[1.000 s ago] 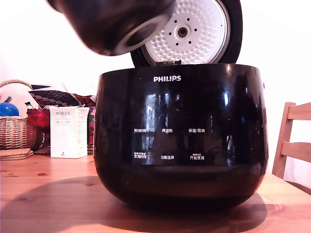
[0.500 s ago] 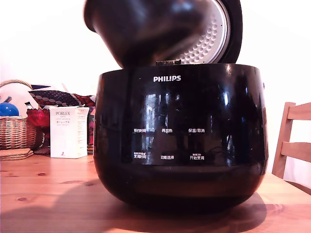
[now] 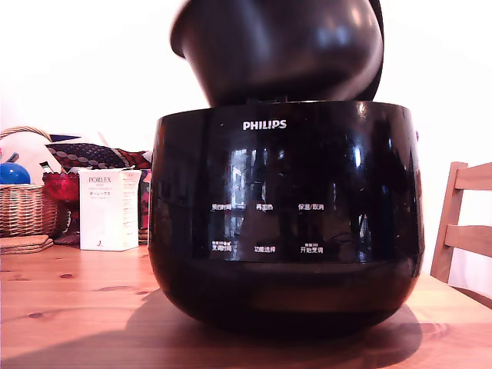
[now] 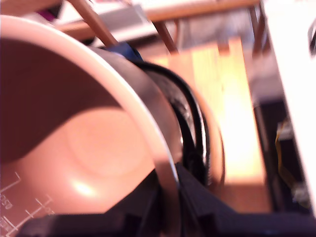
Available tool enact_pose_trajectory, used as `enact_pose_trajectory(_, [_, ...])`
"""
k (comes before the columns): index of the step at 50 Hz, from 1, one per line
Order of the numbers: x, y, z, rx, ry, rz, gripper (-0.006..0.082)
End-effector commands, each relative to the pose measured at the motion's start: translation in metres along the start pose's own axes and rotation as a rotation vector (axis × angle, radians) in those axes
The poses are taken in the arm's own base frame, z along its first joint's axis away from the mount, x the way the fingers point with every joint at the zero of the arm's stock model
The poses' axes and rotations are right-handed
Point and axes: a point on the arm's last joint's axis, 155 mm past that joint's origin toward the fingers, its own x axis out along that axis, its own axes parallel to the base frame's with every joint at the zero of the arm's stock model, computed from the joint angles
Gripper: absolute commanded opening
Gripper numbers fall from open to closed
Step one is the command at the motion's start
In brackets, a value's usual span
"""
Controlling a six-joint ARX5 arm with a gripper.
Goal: Place the pot you are holding inside the rice cooker
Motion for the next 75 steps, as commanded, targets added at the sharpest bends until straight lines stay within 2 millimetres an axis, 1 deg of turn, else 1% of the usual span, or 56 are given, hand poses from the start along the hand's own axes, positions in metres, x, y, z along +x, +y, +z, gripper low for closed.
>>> enact_pose_trajectory(1, [0.0,0.009,0.004,0.055,0.004,0.044,-0.0021])
enact_pose_trajectory(4, [0.004,0.011,-0.002,0.059,0.039,0.05,-0.0021])
enact_pose_trajectory(5, [0.005,0.011,-0.004,0.088,0.048,0.049,-0.0021])
enact_pose_trajectory(7, [0.006,0.01,-0.006,0.091,0.06,0.042,-0.0021])
enact_pose_trajectory(8, [0.007,0.012,-0.01,0.133,0.081,0.049,-0.0021])
enact_pose_trajectory(11, [0.007,0.014,-0.014,0.154,0.105,0.06,-0.0021])
enact_pose_trajectory(12, [0.007,0.015,-0.016,0.195,0.113,0.061,-0.0021])
enact_pose_trajectory(16, [0.007,0.013,-0.017,0.229,0.119,0.053,-0.0022])
enact_pose_trajectory(30, [0.009,0.001,-0.024,0.232,0.14,-0.007,-0.0022])
enact_pose_trajectory(42, [0.023,-0.003,-0.031,0.229,0.172,-0.045,-0.0022])
enact_pose_trajectory(51, [0.031,-0.004,-0.033,0.228,0.186,-0.066,-0.0022])
enact_pose_trajectory(61, [0.032,-0.008,-0.03,0.225,0.165,-0.085,-0.0022])
enact_pose_trajectory(70, [0.032,-0.007,-0.028,0.224,0.159,-0.078,-0.002])
enact_pose_trajectory(75, [0.032,-0.008,-0.028,0.223,0.156,-0.083,0.0019])
